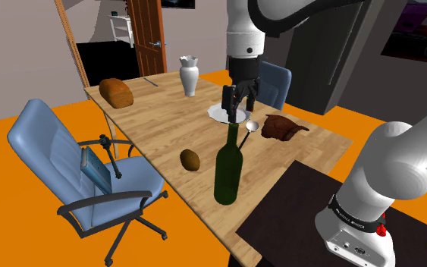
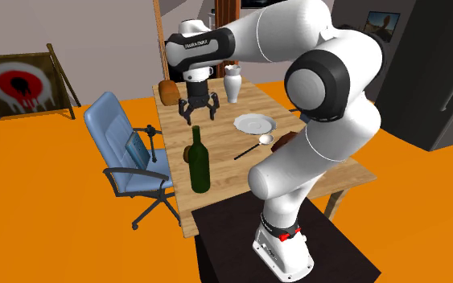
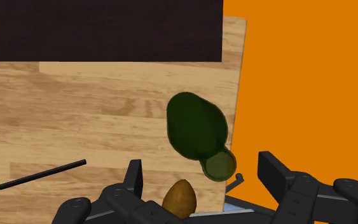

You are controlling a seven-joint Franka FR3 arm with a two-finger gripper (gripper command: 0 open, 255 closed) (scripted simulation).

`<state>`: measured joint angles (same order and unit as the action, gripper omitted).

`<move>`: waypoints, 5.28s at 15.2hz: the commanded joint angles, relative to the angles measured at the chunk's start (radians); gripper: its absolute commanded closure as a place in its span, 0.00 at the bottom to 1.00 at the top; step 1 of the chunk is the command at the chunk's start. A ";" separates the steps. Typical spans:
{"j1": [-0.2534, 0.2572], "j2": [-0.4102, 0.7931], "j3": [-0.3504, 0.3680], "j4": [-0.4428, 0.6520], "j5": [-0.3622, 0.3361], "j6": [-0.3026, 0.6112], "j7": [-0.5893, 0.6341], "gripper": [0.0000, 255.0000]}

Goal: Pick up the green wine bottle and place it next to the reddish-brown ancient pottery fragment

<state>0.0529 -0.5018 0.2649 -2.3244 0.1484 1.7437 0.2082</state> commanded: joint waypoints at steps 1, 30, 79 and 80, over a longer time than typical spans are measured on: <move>0.003 0.066 0.033 0.021 0.000 0.045 0.035 0.00; 0.008 0.071 0.043 -0.040 0.006 0.111 0.037 1.00; -0.016 0.204 0.012 0.755 -0.042 -0.553 0.085 1.00; -0.016 0.214 0.013 0.779 -0.044 -0.568 0.088 1.00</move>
<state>0.0369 -0.2990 0.2772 -1.5713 0.1065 1.1913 0.2935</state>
